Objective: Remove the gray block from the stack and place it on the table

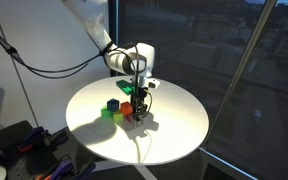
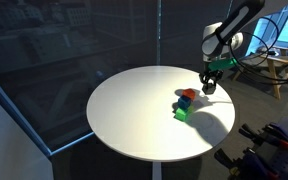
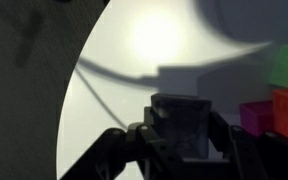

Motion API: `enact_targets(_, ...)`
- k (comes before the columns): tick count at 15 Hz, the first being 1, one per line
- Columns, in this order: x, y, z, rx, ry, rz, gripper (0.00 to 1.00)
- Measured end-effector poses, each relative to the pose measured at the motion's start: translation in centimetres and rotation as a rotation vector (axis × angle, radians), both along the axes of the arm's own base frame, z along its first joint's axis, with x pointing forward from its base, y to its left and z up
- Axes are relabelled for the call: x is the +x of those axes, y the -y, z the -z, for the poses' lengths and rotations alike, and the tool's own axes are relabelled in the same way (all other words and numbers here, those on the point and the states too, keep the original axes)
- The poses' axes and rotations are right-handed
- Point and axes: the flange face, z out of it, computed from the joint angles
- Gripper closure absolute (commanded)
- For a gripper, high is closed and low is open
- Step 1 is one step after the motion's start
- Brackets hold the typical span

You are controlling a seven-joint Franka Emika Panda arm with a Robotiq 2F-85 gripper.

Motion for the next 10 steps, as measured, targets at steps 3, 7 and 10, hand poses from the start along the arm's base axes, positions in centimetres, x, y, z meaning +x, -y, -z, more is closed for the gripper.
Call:
enact_targets(3, 0.1, 0.0, 0.6, 0.000, -0.007, 0.000, 0.71)
enact_targets(7, 0.2, 0.1, 1.3, -0.001, -0.016, 0.000, 0.68)
enact_targets(10, 0.2, 0.3, 1.7, -0.003, -0.020, 0.001, 0.22)
